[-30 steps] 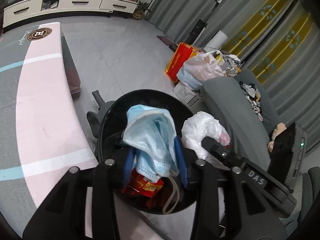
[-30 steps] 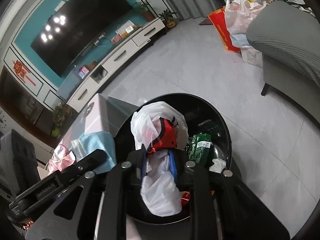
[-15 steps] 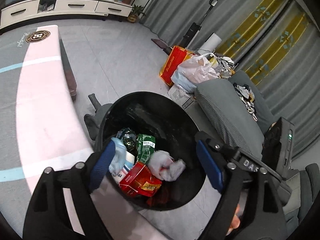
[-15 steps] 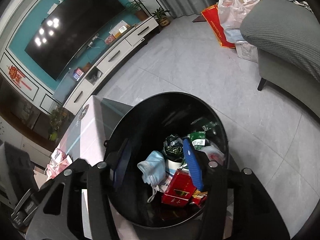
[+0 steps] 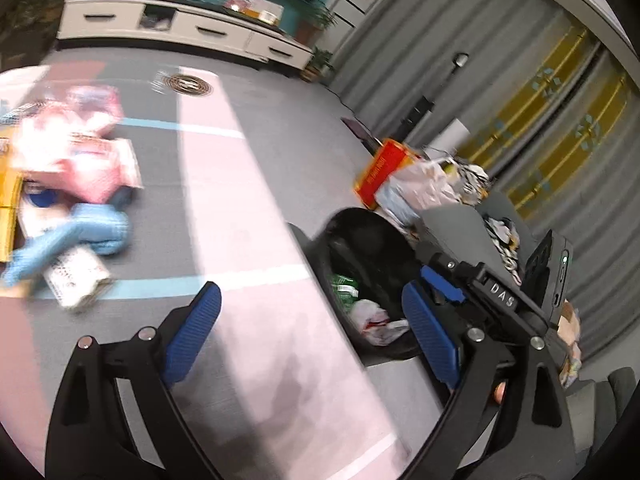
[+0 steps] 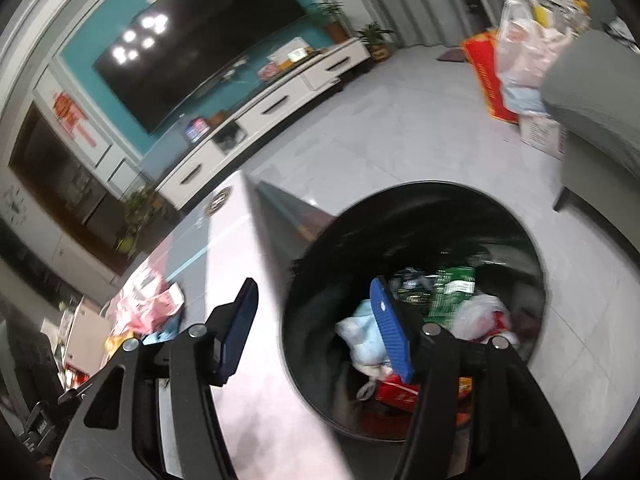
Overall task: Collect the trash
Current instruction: 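Grasp yellow chip bag with left tool while right tool grasps blue cloth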
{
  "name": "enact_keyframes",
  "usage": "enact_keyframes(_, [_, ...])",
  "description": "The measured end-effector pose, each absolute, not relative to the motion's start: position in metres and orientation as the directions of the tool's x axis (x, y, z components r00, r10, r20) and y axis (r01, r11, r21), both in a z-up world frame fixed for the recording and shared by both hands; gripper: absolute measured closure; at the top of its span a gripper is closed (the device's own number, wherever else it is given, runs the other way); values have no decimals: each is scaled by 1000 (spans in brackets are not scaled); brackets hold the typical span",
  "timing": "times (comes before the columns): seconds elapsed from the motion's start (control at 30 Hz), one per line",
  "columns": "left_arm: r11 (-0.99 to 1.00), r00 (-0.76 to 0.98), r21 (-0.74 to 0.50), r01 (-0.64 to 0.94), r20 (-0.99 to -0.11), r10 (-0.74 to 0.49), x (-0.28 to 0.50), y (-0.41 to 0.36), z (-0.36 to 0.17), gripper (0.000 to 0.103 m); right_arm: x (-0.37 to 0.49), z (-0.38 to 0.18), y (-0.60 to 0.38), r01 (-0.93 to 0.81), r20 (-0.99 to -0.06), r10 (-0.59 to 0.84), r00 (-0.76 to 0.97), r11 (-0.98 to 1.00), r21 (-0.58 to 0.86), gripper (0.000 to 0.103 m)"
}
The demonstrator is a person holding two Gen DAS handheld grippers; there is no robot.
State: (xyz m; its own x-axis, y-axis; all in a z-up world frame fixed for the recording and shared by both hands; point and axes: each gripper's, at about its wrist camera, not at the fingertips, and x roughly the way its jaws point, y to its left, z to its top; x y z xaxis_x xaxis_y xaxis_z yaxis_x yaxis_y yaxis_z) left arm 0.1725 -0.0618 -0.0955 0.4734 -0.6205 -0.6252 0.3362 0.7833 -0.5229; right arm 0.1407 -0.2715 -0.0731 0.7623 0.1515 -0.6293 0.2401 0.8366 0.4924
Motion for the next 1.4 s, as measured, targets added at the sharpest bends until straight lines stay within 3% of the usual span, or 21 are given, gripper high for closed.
enact_keyframes(0.27, [845,575,-462,271,-626,-527,145,35,-78,11,165,-66,-195,72,-632,260,730,890,449,45])
enact_keyframes(0.5, [902,647,-414,120,-656,-388,137,125,-82,10,183,-73,-137,-34,-649,351,675,894,447,45])
enact_keyframes(0.93, [797,686,-604,14,-574,-447,183,208,-117,9,230,-93,-55,-134,-682,453,574,874,467,42])
enact_keyframes(1.4, [823,660,-567,39,-604,-447,239,215,-131,7,267,-121,-39,-33,-714,431,551,867,497,41])
